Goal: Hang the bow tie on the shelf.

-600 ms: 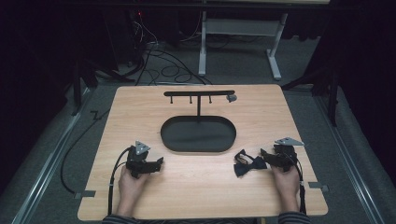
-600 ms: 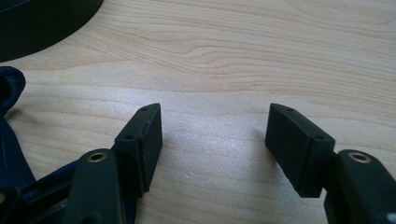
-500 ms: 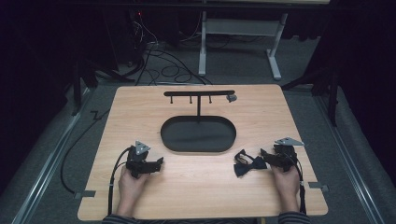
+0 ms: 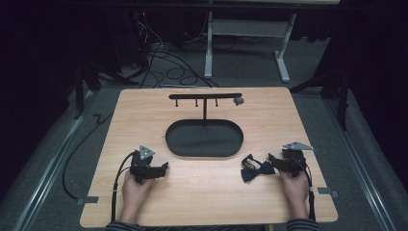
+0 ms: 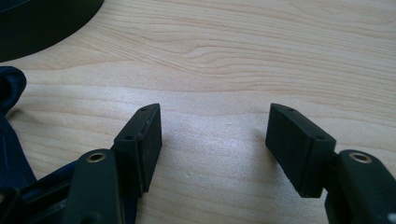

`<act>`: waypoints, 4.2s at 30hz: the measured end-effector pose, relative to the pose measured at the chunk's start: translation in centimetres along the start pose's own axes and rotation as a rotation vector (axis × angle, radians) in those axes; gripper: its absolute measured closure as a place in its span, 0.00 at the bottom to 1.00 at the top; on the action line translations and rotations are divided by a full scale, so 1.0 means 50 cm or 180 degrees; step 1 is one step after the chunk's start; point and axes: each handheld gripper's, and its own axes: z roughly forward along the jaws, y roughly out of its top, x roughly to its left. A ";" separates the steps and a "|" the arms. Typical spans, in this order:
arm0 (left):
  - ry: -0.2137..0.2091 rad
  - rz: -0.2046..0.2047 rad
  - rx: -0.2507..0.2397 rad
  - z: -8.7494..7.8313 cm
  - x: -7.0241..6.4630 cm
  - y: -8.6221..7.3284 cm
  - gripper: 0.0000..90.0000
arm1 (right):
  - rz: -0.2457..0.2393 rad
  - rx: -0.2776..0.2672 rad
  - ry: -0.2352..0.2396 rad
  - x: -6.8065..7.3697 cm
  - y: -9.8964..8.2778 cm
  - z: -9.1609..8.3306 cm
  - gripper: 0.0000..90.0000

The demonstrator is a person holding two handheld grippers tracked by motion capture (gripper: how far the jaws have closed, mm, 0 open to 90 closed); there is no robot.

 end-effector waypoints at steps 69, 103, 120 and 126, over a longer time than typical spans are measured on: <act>0.0010 -0.0005 0.0007 -0.001 -0.001 0.000 0.19 | -0.0151 -0.0399 0.0847 0.088 0.019 -0.078 0.71; 0.0008 -0.0005 0.0006 -0.001 -0.001 -0.001 0.19 | -0.0239 -0.0131 0.0938 0.110 0.020 -0.024 0.98; -0.0014 0.0000 0.0019 -0.001 0.000 0.000 0.18 | -0.0311 -0.0318 0.0942 0.100 0.035 -0.064 1.00; -0.0014 0.0001 0.0020 -0.001 0.000 0.000 0.18 | -0.0303 -0.0398 0.0972 0.096 0.050 -0.081 1.00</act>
